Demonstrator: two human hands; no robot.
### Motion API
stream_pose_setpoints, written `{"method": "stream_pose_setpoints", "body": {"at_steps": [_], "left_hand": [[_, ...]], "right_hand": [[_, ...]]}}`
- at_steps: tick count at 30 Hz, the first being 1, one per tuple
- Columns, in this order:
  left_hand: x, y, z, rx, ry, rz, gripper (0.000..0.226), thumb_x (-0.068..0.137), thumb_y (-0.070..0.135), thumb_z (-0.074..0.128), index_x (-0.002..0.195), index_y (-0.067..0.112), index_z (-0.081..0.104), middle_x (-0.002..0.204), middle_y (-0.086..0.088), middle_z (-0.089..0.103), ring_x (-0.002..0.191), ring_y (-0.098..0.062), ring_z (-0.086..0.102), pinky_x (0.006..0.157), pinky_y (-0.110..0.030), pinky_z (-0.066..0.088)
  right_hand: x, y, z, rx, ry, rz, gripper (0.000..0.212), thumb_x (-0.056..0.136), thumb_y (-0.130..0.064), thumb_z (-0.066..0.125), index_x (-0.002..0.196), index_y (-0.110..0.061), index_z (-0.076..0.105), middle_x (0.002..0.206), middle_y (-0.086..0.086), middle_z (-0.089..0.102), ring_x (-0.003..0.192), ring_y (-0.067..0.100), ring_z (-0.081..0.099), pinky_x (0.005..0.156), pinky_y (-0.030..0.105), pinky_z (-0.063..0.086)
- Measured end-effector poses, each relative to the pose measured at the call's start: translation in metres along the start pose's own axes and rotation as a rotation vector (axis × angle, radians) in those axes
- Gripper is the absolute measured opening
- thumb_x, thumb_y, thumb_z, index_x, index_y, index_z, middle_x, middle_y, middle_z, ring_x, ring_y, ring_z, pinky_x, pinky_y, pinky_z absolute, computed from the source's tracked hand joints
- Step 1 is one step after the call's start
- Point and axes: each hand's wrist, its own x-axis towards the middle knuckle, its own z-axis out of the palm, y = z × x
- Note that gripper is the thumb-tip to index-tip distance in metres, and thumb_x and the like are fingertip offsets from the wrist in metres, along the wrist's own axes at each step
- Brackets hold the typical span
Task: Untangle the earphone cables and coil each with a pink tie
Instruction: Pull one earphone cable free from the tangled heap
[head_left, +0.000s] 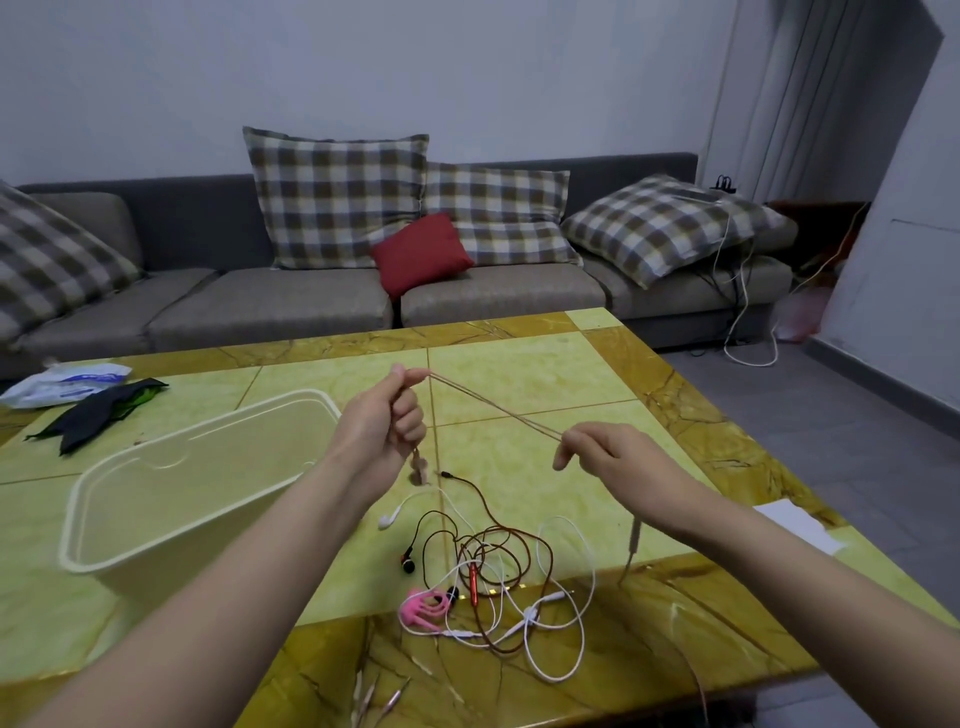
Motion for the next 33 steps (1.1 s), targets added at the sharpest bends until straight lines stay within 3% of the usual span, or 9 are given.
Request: {"method": "stream_pose_setpoints", "body": {"at_steps": [4, 7, 11, 14, 17, 21, 25, 28, 33], "left_hand": [[-0.005, -0.004, 0.008, -0.169, -0.04, -0.027, 0.031, 0.101, 0.026, 0.034, 0.111, 0.009, 0.058, 0.049, 0.007, 0.039, 0.046, -0.005, 0.039, 0.048, -0.019, 0.04], [-0.008, -0.003, 0.017, -0.188, -0.073, -0.007, 0.031, 0.101, 0.03, 0.032, 0.115, 0.017, 0.057, 0.06, 0.008, 0.059, 0.071, -0.012, 0.06, 0.063, -0.04, 0.042], [-0.006, 0.003, 0.02, -0.108, -0.089, 0.049, 0.032, 0.102, 0.032, 0.03, 0.112, 0.019, 0.058, 0.095, 0.003, 0.07, 0.094, -0.028, 0.064, 0.07, -0.041, 0.043], [-0.008, 0.002, 0.016, 0.282, -0.096, 0.201, 0.03, 0.101, 0.025, 0.034, 0.109, 0.018, 0.063, 0.102, 0.005, 0.07, 0.101, -0.014, 0.063, 0.079, -0.042, 0.047], [-0.014, -0.004, 0.012, 0.769, -0.187, 0.299, 0.027, 0.099, 0.021, 0.042, 0.103, 0.016, 0.068, 0.104, 0.007, 0.07, 0.071, 0.011, 0.061, 0.077, -0.03, 0.044], [-0.018, -0.015, 0.012, 1.009, -0.33, 0.191, 0.025, 0.097, 0.025, 0.047, 0.101, 0.017, 0.07, 0.097, 0.005, 0.072, 0.071, -0.018, 0.066, 0.074, -0.036, 0.053], [-0.023, -0.019, 0.018, 0.844, -0.445, 0.038, 0.029, 0.097, 0.017, 0.045, 0.091, 0.01, 0.073, 0.049, -0.002, 0.055, 0.06, -0.027, 0.059, 0.081, -0.045, 0.053], [-0.026, -0.016, 0.021, 0.66, -0.522, -0.113, 0.037, 0.098, 0.027, 0.042, 0.084, 0.02, 0.075, 0.047, 0.001, 0.029, 0.054, -0.02, 0.051, 0.085, -0.052, 0.047], [-0.033, -0.009, 0.021, 0.194, -0.635, -0.326, 0.034, 0.092, 0.023, 0.043, 0.112, 0.013, 0.069, 0.045, 0.005, 0.018, 0.037, -0.009, 0.033, 0.091, -0.05, 0.05]], "right_hand": [[0.005, 0.002, 0.007, -0.136, 0.113, 0.016, 0.024, 0.099, -0.024, 0.044, 0.093, -0.02, 0.067, 0.058, -0.011, 0.048, 0.049, 0.003, 0.04, 0.045, 0.016, 0.027], [0.002, 0.0, 0.02, -0.189, 0.07, -0.015, 0.023, 0.098, -0.029, 0.044, 0.096, -0.022, 0.066, 0.057, -0.011, 0.048, 0.046, 0.005, 0.038, 0.045, 0.018, 0.026], [-0.006, -0.007, 0.029, -0.27, 0.005, -0.098, 0.025, 0.1, -0.033, 0.04, 0.098, -0.026, 0.064, 0.057, -0.013, 0.045, 0.049, 0.004, 0.041, 0.048, 0.018, 0.027], [-0.009, -0.011, 0.024, -0.29, 0.004, -0.124, 0.024, 0.1, -0.034, 0.04, 0.098, -0.029, 0.064, 0.054, -0.012, 0.044, 0.045, 0.005, 0.039, 0.046, 0.018, 0.026], [-0.008, -0.015, 0.016, -0.294, -0.012, -0.137, 0.025, 0.099, -0.035, 0.04, 0.097, -0.03, 0.065, 0.057, -0.015, 0.046, 0.05, 0.005, 0.042, 0.05, 0.019, 0.03], [-0.001, -0.021, 0.007, -0.269, 0.019, -0.158, 0.022, 0.097, -0.036, 0.044, 0.091, -0.032, 0.065, 0.064, -0.011, 0.054, 0.058, 0.009, 0.049, 0.056, 0.026, 0.038], [0.007, -0.027, -0.006, -0.224, 0.09, -0.183, 0.016, 0.093, -0.036, 0.053, 0.086, -0.027, 0.065, 0.066, -0.013, 0.055, 0.059, 0.0, 0.048, 0.054, 0.016, 0.035], [0.012, -0.026, -0.009, -0.201, 0.138, -0.199, 0.016, 0.09, -0.037, 0.057, 0.081, -0.026, 0.064, 0.064, -0.013, 0.054, 0.058, -0.001, 0.047, 0.055, 0.017, 0.036], [0.013, -0.024, -0.006, -0.061, 0.214, -0.196, 0.021, 0.091, -0.032, 0.057, 0.07, -0.029, 0.06, 0.061, -0.014, 0.052, 0.058, -0.009, 0.048, 0.053, 0.009, 0.035]]}}
